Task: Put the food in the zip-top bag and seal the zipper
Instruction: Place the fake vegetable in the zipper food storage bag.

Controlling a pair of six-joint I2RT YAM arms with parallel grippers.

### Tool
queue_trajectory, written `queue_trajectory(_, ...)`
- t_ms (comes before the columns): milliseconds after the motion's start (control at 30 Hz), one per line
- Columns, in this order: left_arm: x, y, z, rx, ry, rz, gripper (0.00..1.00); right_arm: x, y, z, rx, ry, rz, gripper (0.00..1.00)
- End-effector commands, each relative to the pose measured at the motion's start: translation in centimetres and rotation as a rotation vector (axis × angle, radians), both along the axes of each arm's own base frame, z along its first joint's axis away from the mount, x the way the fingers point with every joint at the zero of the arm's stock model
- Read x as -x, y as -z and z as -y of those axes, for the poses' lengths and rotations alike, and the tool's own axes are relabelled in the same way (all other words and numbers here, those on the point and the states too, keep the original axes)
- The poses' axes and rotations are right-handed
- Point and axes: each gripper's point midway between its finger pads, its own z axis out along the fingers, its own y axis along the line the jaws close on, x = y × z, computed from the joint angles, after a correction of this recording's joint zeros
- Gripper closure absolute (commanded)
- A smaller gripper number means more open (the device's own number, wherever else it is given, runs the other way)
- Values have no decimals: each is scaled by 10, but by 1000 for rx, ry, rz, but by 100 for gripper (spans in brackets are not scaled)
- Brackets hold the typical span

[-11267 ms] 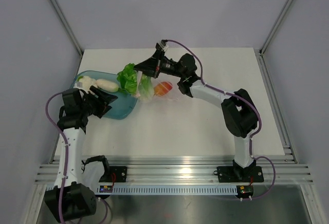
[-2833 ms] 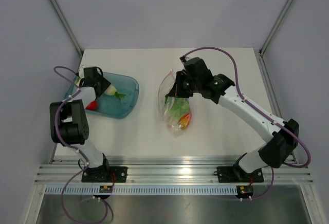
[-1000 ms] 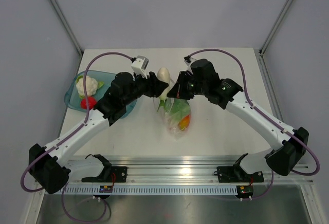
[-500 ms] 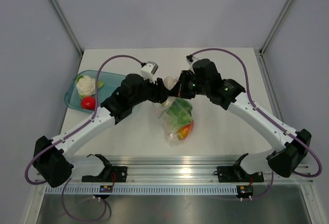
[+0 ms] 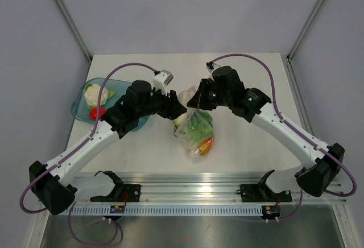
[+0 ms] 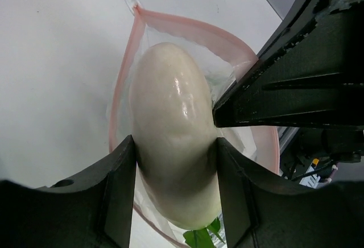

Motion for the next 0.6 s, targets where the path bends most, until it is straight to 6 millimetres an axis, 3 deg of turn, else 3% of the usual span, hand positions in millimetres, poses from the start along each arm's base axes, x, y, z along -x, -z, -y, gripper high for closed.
queue_trajectory(0,23,-9,19,34,156,-35,79,-7,-34,-5,-72,3,102,100)
queue_trajectory(167,26,-10,21,28,176,-54,21,-3,-42,2,-79,13,121,100)
queue_trajectory(400,32,-58,5,25,160,48,19,-1,-38,6,-71,24,115,100)
queue_trajectory(433,32,-75,2,34,149,85,19,0,-39,6,-72,24,119,100)
queue_trajectory(567,21,-98,-28,-17,30,166,23,0,-37,7,-65,23,117,100)
